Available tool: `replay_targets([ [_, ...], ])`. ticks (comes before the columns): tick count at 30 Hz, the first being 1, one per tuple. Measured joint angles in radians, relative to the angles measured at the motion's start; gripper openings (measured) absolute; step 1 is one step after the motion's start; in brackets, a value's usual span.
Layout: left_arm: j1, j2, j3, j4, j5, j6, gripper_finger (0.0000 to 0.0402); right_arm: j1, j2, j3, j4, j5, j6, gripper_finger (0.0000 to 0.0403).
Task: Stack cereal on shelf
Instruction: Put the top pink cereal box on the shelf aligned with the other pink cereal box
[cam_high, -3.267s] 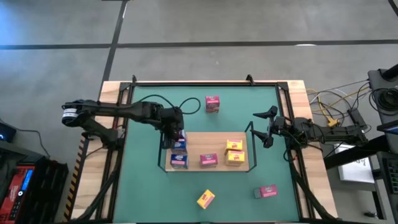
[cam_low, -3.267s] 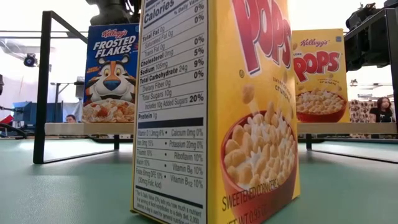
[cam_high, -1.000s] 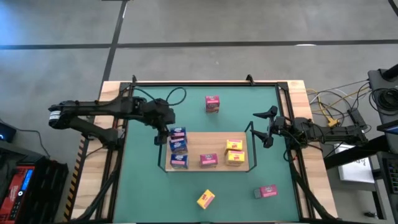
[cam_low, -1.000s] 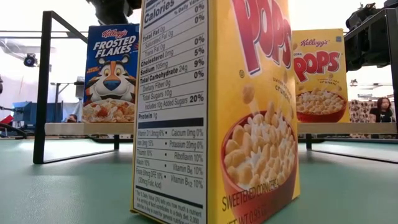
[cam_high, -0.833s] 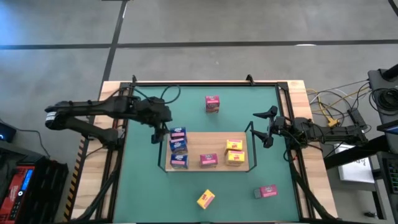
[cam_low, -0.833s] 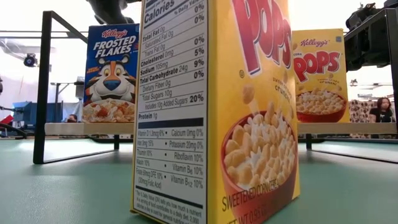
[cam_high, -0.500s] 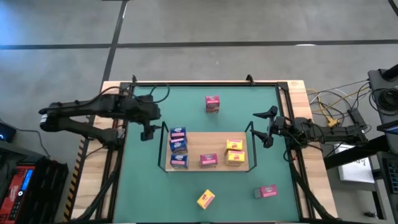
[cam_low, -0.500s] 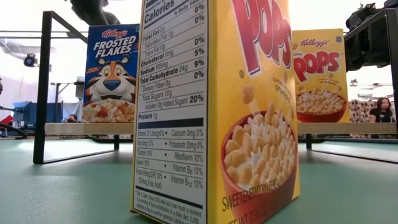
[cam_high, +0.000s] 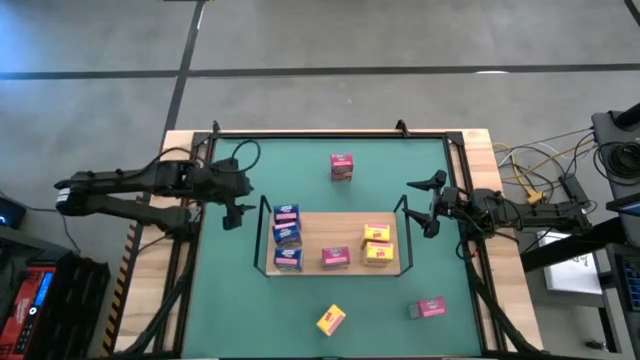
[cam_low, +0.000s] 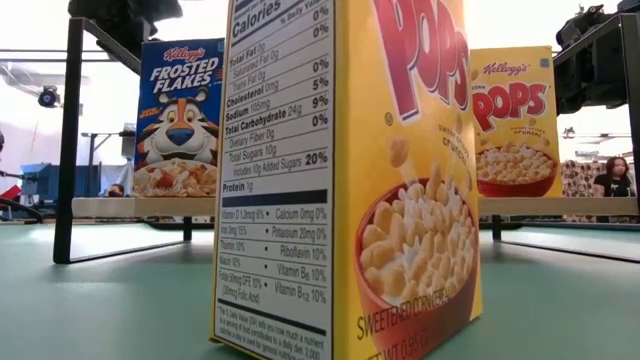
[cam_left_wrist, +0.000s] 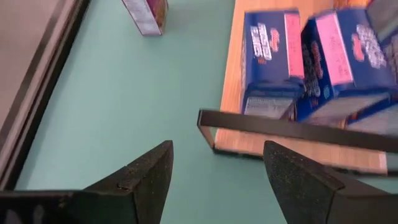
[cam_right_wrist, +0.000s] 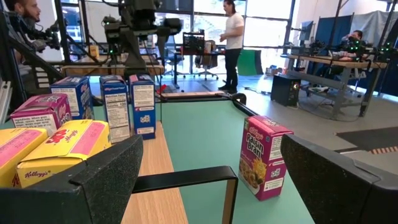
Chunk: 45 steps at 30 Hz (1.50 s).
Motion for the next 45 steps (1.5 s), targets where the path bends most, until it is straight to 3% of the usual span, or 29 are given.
replay_targets([
  [7,0.000,-0.129,-0.181,0.172,-0.028,-0.056,0.0232,0.000,0.000,0.000,0.000,0.000,0.000,0.0370],
  [12,0.000,-0.126,-0.163,0.210,-0.090,-0.051,0.0232,0.000,0.000,0.000,0.000,0.000,0.000,0.0370],
  [22,0.000,-0.088,-0.114,0.229,-0.141,0.261,0.0233,0.000,0.000,0.000,0.000,0.000,0.000,0.0370],
  [30,0.000,-0.121,-0.187,0.320,-0.182,0.252,0.0233,0.000,0.000,0.000,0.000,0.000,0.000,0.0370],
  [38,0.000,-0.176,-0.351,0.564,-0.183,0.242,0.0233,0.000,0.000,0.000,0.000,0.000,0.000,0.0370],
  [45,0.000,-0.230,-0.472,0.748,-0.183,0.114,0.0233,0.000,0.000,0.000,0.000,0.000,0.000,0.0370],
])
